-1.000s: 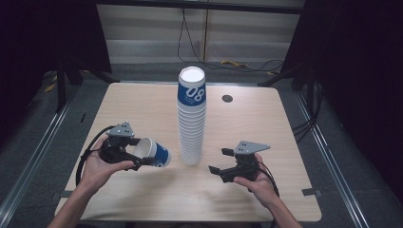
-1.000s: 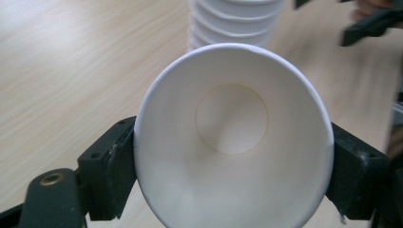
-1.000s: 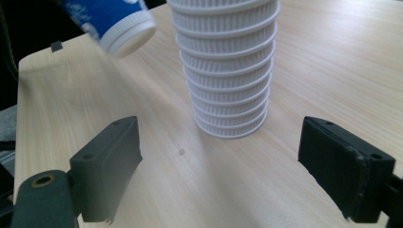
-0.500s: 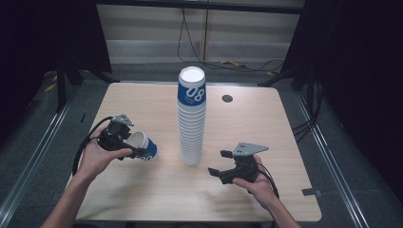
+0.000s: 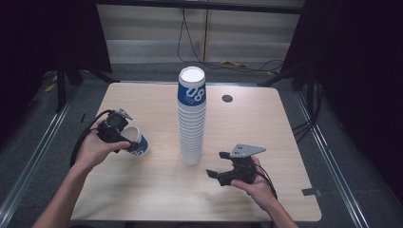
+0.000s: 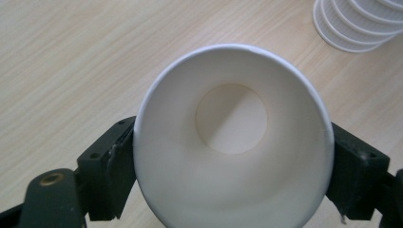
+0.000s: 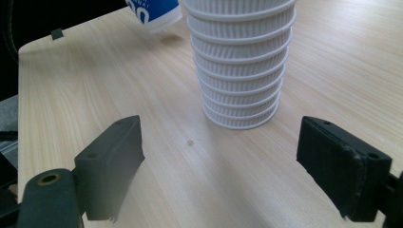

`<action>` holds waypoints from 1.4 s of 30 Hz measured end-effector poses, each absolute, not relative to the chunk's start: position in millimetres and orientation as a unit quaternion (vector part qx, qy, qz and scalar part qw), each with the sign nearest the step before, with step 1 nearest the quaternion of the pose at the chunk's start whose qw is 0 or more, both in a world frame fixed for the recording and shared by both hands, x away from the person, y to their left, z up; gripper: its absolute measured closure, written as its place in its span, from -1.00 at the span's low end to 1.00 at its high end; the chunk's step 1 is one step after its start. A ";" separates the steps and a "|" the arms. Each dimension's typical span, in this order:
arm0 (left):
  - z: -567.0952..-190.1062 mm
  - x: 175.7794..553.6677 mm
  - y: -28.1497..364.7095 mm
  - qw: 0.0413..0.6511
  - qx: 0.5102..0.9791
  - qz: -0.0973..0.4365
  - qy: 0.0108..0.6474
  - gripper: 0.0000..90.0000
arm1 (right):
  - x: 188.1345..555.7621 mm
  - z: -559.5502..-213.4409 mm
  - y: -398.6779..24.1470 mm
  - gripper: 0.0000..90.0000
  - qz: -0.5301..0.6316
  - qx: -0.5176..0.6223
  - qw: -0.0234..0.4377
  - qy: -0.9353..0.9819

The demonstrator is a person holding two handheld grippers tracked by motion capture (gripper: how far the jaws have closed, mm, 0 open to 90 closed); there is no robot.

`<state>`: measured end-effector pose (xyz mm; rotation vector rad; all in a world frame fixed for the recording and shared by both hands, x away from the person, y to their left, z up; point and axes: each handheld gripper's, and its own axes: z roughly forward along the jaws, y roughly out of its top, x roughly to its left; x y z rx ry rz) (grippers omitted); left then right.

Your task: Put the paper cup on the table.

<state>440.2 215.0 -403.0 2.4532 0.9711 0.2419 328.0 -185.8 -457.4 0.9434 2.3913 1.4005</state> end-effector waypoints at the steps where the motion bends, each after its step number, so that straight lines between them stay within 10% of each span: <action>1: -401.7 442.4 215.3 0.238 0.898 0.097 0.356 -0.62 | 328.7 -457.8 -185.9 -0.65 0.475 0.320 0.107 0.813; 42: -419.9 472.0 176.1 0.127 0.919 0.088 0.363 -0.70 | 329.5 -461.7 -184.9 -0.69 0.462 0.321 0.090 0.822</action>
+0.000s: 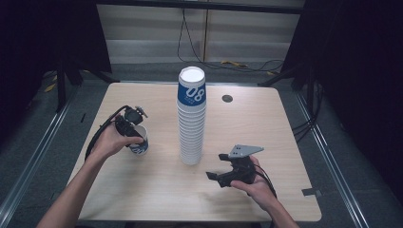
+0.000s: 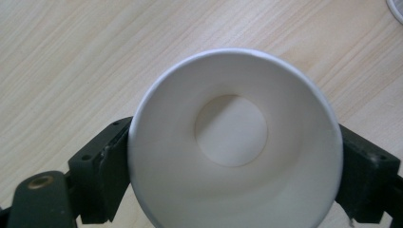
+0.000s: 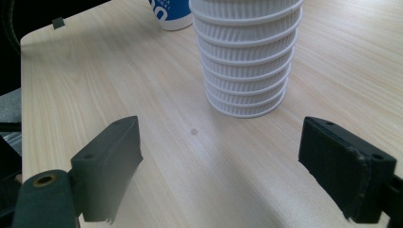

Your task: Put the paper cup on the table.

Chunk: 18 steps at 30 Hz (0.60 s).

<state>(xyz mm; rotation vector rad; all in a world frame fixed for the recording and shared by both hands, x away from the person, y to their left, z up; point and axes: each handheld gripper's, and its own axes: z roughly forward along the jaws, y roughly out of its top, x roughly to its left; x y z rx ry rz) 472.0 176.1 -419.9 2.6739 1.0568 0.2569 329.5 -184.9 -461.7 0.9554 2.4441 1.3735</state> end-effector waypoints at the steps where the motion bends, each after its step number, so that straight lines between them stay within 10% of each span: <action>1: -421.0 473.0 176.4 0.131 0.919 0.084 0.362 -0.71 | 329.3 -461.3 -184.7 -0.69 0.462 0.322 0.089 0.822; 18: -443.7 472.9 195.0 0.194 0.905 0.051 0.374 -0.74 | 330.8 -460.7 -184.2 -0.69 0.466 0.325 0.084 0.819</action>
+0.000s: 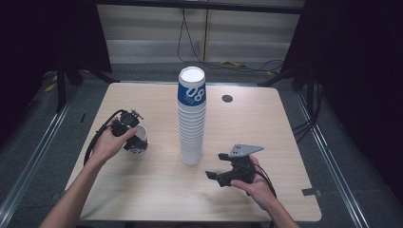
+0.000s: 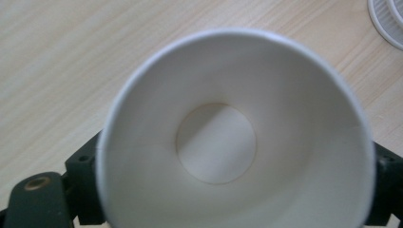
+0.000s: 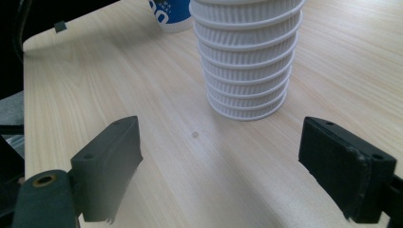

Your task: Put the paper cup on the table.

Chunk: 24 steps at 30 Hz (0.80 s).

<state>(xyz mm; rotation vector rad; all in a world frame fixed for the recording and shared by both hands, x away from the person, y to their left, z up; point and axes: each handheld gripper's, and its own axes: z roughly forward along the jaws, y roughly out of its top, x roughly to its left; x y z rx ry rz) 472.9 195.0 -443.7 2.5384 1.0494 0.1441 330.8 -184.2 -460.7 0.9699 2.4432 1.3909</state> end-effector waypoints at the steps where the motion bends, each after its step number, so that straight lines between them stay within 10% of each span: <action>1: -447.2 472.1 195.5 0.198 0.900 0.049 0.385 -0.65 | 330.7 -460.4 -183.9 -0.69 0.467 0.325 0.083 0.818; 24: -460.9 445.1 228.4 0.287 0.868 0.080 0.398 -0.65 | 331.3 -459.6 -185.4 -0.69 0.468 0.332 0.085 0.815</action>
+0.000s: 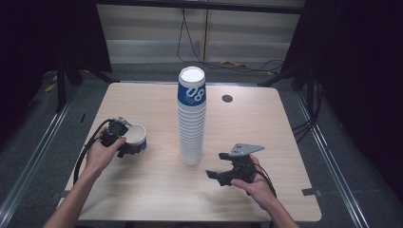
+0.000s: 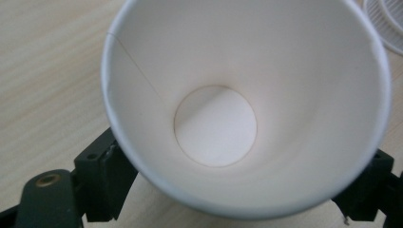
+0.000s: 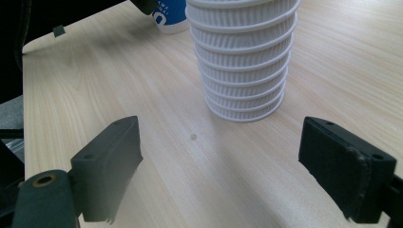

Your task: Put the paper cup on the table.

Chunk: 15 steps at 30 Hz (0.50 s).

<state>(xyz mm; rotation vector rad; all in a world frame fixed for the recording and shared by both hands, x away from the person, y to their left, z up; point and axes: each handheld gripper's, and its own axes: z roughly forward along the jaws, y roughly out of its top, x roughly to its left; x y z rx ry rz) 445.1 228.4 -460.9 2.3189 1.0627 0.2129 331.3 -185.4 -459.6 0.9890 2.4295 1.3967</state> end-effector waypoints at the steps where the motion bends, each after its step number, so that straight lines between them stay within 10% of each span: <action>1: -462.2 444.3 229.8 0.293 0.864 0.075 0.403 -0.65 | 331.1 -459.3 -185.3 -0.69 0.470 0.332 0.084 0.813; 15: -468.9 401.7 250.9 0.354 0.842 0.086 0.397 -0.65 | 331.0 -457.5 -190.1 -0.69 0.472 0.349 0.096 0.804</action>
